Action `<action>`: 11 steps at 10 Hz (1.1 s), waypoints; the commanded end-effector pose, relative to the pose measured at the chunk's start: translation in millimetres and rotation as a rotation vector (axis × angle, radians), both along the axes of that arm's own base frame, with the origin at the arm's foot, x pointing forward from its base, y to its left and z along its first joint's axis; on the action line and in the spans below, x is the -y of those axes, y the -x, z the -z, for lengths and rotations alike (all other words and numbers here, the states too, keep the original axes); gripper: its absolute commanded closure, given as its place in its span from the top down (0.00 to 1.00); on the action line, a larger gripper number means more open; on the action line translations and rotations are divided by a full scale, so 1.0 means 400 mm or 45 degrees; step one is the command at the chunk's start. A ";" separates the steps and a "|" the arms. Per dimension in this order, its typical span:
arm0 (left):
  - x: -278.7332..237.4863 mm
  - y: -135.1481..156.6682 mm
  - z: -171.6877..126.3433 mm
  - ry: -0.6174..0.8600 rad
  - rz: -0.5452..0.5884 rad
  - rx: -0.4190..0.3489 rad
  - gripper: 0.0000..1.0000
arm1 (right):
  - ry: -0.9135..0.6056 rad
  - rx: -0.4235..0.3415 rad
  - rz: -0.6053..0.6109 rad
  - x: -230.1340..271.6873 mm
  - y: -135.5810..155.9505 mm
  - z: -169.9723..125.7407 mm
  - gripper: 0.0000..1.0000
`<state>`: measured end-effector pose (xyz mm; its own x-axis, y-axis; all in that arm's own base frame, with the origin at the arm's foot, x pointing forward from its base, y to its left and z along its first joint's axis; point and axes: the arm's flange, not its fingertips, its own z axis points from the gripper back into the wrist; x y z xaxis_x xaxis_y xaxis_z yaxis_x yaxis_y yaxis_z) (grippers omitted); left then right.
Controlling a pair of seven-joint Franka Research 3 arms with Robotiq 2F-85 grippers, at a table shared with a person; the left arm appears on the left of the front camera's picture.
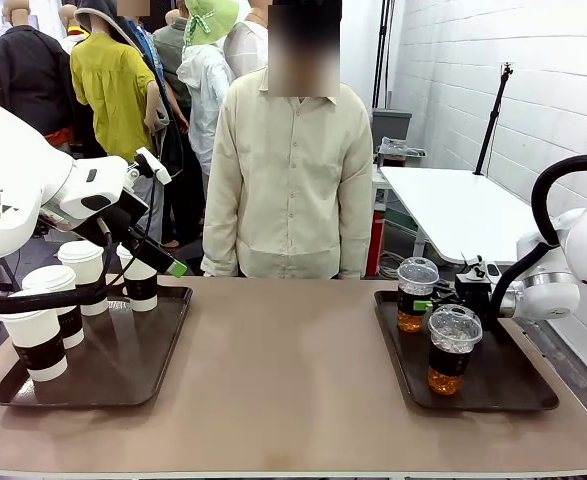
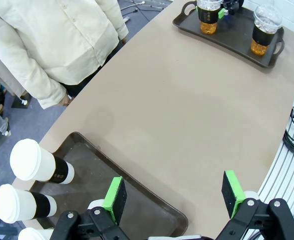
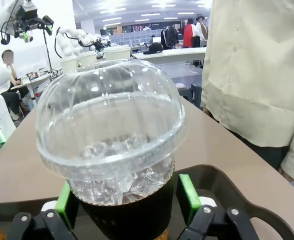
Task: Distribute the coffee onto the tray.
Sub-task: Pick up another iced Americano from the middle of the table and place it on the right Handle tray.
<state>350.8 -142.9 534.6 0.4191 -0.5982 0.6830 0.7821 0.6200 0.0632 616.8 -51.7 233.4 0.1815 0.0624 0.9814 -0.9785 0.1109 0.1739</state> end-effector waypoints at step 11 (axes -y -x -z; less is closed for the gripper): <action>0.002 0.003 0.000 -0.005 -0.001 -0.009 1.00 | -0.041 -0.076 0.212 0.091 0.105 -0.003 1.00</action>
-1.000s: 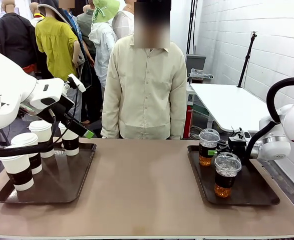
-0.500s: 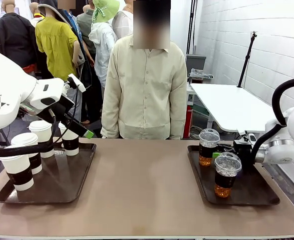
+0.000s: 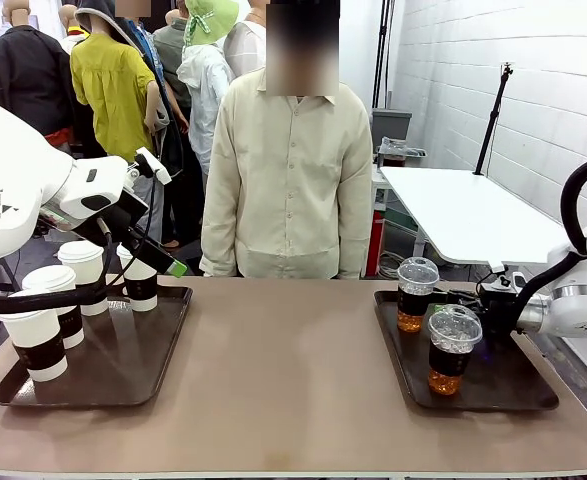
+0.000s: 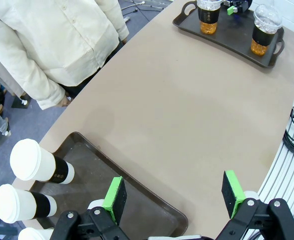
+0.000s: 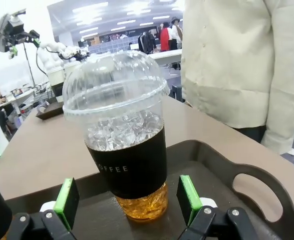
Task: Distribute the coffee onto the tray.
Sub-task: Pick up another iced Americano from the middle of the table and place it on the right Handle tray.
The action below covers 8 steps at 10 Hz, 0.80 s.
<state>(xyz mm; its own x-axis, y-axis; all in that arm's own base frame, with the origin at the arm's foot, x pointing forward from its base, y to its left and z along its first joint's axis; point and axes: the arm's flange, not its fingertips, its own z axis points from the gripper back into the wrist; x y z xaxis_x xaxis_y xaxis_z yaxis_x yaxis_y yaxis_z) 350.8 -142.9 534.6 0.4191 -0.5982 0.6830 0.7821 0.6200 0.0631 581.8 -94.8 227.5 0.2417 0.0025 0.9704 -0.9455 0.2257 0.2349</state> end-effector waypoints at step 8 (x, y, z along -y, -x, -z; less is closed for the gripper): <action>0.002 0.003 0.000 -0.005 -0.001 -0.009 1.00 | 0.009 0.000 -0.019 -0.001 -0.005 0.006 1.00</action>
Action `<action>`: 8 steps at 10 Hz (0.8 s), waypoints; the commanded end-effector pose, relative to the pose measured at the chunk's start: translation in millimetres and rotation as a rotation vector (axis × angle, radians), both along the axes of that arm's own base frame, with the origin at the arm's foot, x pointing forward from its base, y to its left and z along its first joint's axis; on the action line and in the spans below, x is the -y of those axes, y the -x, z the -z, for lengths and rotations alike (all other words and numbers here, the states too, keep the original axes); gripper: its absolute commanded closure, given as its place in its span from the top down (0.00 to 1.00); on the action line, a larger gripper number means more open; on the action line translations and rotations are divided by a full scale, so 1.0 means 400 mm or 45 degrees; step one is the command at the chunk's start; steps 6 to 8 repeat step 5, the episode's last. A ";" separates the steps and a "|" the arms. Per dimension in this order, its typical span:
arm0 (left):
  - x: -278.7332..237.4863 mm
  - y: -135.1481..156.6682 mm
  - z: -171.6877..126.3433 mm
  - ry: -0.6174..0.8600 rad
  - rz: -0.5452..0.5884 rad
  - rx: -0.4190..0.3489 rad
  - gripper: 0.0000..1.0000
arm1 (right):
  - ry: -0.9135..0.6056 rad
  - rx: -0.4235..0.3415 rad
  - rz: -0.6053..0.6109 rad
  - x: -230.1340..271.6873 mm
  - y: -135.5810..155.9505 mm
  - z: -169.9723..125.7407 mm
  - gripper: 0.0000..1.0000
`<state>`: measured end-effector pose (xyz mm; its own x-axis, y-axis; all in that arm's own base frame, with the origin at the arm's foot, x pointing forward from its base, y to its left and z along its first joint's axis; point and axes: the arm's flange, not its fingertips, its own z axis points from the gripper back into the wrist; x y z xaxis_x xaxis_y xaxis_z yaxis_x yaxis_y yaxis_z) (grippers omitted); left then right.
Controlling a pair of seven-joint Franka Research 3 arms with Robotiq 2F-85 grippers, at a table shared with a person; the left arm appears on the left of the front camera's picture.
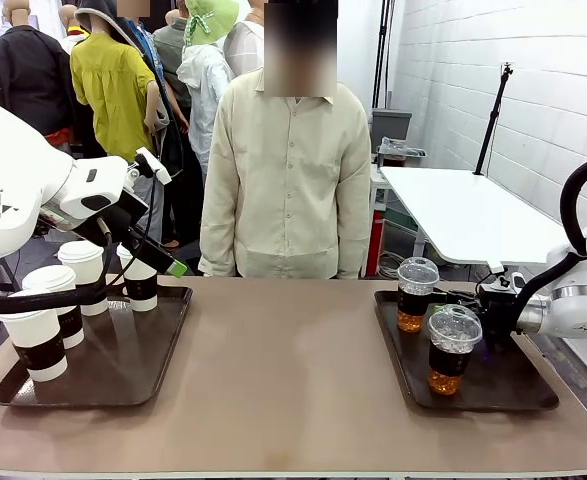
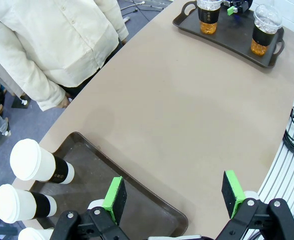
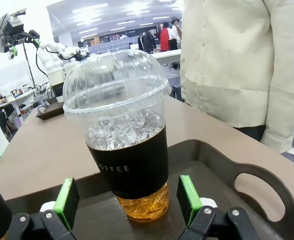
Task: Distribute the coffee onto the tray.
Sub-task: Pick up another iced Americano from the middle of the table and place it on the right Handle tray.
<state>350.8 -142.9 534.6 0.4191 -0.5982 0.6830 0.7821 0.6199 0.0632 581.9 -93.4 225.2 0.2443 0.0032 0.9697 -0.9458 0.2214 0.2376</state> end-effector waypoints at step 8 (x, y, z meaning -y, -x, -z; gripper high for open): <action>0.002 0.003 0.000 -0.005 -0.001 -0.009 1.00 | 0.009 0.003 -0.013 0.003 -0.005 0.000 1.00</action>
